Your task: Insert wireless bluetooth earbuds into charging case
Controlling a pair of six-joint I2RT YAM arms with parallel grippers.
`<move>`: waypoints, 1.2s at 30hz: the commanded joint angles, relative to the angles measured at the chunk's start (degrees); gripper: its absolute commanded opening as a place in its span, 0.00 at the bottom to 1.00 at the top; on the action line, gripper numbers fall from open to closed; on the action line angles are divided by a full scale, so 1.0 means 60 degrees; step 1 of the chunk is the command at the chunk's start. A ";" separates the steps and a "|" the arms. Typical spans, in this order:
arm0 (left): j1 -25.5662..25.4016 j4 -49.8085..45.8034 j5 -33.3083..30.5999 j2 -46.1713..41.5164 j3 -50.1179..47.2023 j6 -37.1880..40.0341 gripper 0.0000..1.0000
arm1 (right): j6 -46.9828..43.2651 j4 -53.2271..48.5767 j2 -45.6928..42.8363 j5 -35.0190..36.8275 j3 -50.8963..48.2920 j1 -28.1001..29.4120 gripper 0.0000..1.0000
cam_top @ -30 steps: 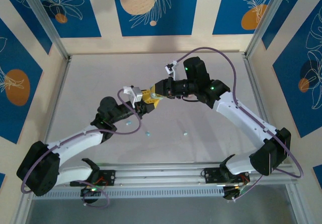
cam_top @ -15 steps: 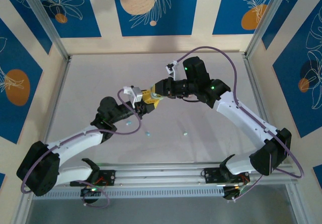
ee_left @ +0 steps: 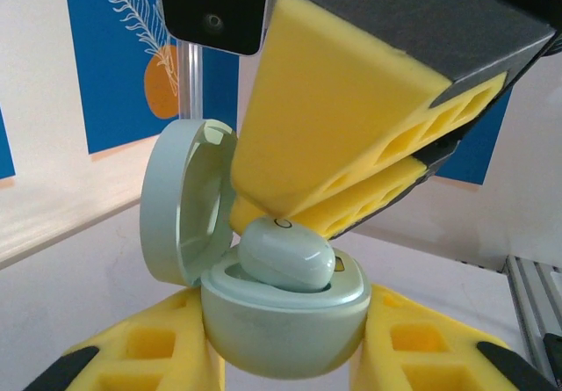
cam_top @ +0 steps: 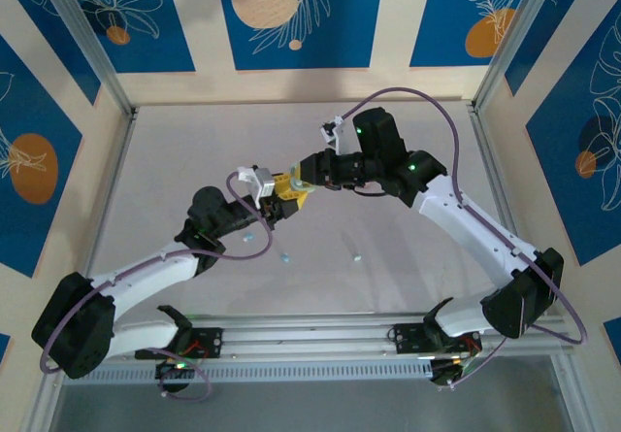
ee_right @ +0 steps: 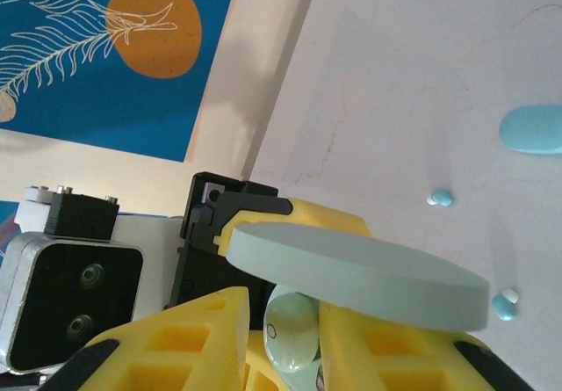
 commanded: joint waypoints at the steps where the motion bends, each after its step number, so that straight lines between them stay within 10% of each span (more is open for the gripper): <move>1: -0.0064 0.0461 -0.0011 -0.0317 0.0226 0.0054 0.27 | -0.0296 -0.0740 -0.0055 -0.0098 0.0412 0.0052 0.30; 15: -0.0069 0.0260 -0.0137 -0.0593 0.0081 0.0203 0.27 | -0.1394 -0.0688 -0.2320 0.0925 -0.0170 -0.0320 0.38; 21: -0.0062 0.0034 -0.0320 -0.1039 -0.0076 0.0182 0.27 | -0.1006 -0.2190 -0.3125 0.2122 -0.1605 -0.2781 0.39; 26: -0.0070 -0.0263 -0.0395 -0.1379 -0.0114 0.0208 0.27 | -0.0762 -0.2554 -0.2405 0.0686 -0.3096 -0.4175 0.40; 36: -0.0070 -0.0388 -0.0428 -0.1561 -0.0123 0.0167 0.27 | -0.0677 -0.2698 0.0455 0.0944 -0.4190 -0.2907 0.49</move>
